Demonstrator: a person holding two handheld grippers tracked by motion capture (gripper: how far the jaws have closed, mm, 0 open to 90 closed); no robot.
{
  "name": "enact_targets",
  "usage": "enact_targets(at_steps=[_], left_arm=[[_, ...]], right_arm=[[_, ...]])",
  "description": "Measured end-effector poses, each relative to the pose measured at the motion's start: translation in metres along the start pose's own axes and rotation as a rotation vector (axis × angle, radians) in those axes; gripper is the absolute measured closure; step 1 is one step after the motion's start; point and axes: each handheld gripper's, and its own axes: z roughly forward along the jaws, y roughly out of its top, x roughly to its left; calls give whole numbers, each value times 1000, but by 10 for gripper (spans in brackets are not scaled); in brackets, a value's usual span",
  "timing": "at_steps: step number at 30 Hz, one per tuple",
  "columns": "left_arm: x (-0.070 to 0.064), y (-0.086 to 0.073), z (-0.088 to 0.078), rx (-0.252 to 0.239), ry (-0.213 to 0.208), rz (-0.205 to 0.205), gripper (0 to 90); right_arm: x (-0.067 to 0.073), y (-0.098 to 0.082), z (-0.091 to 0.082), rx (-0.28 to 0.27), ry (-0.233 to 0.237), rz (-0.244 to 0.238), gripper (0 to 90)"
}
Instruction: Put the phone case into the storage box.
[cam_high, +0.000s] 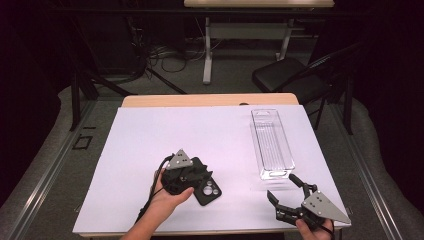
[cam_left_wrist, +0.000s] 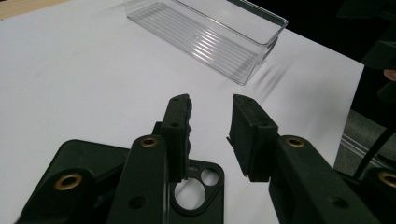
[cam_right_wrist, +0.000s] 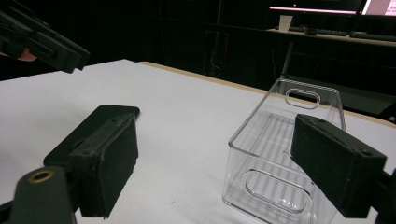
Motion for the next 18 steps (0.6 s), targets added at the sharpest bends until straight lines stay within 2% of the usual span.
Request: enact_targets(at_steps=[2,6,8,12,13,14,18], left_arm=[[0,1,5,19,13,8,705],[-2,2,13,53,21,-6,696],[-5,3,21,77,52,-7,689],[-8,4,30,96,86,-6,709],[-7,3,42,132,111,-33,713],[-7,3,42,132,111,-33,791],[-7,3,42,132,111,-33,791]], right_arm=[[0,-1,0,6,1,1,142],[0,-1,1,8,2,0,142],[0,-1,1,6,2,-2,142],[0,-2,2,8,4,-1,142],[0,-2,2,7,4,-2,142],[0,-2,2,7,4,-2,142],[0,-2,2,17,6,0,142]])
